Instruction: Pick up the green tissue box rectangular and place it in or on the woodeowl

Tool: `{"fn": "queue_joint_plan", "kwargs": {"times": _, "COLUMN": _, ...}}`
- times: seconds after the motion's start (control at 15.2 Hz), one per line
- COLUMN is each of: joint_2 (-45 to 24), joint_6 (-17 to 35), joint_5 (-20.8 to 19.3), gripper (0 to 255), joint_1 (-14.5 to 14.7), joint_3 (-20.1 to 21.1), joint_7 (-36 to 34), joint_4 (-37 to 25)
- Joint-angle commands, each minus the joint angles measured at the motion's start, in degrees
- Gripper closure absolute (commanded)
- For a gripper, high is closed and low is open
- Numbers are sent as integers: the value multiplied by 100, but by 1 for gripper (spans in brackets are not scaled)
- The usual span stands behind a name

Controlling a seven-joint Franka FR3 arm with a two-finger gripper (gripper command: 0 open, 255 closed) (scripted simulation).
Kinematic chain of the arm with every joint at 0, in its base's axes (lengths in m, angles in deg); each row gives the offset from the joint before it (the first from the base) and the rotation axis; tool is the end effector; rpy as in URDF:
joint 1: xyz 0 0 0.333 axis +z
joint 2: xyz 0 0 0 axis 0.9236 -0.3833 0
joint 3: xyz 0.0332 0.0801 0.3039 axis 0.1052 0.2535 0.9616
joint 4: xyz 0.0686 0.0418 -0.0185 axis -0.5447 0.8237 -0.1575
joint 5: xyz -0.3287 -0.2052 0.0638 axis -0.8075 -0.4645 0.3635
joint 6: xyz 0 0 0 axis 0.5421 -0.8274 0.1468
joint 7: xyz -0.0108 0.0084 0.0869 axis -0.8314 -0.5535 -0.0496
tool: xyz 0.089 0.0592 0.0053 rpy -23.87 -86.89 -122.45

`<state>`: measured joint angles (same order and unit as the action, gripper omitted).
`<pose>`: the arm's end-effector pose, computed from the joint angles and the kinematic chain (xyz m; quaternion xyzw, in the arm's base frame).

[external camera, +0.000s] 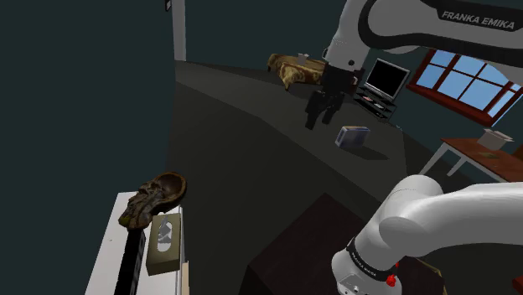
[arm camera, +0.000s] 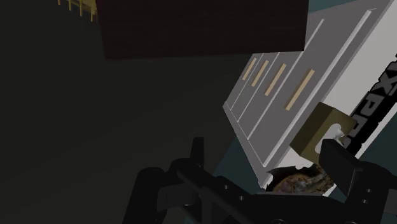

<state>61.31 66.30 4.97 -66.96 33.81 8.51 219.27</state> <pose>0.3049 0.0024 0.5714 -0.9988 0.0145 0.0143 0.0450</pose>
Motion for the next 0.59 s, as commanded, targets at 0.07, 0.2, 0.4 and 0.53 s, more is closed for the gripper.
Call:
{"fn": "queue_joint_plan", "kwargs": {"times": 0.07, "joint_2": -63, "joint_6": 204, "joint_5": 56, "gripper": 0, "joint_1": 44, "joint_3": 17, "joint_7": 32, "joint_4": 127}}
{"fn": "queue_joint_plan", "kwargs": {"times": 0.2, "joint_2": -213, "joint_6": 617, "joint_5": 171, "gripper": 0, "joint_1": 136, "joint_3": 53, "joint_7": 102, "joint_4": 359}}
{"fn": "queue_joint_plan", "kwargs": {"times": 0.4, "joint_2": -505, "joint_6": 1248, "joint_5": 355, "gripper": 0, "joint_1": 285, "joint_3": 115, "joint_7": 222, "joint_4": 652}}
{"fn": "queue_joint_plan", "kwargs": {"times": 0.53, "joint_2": -744, "joint_6": 1674, "joint_5": 486, "gripper": 0, "joint_1": 394, "joint_3": 157, "joint_7": 311, "joint_4": 809}}
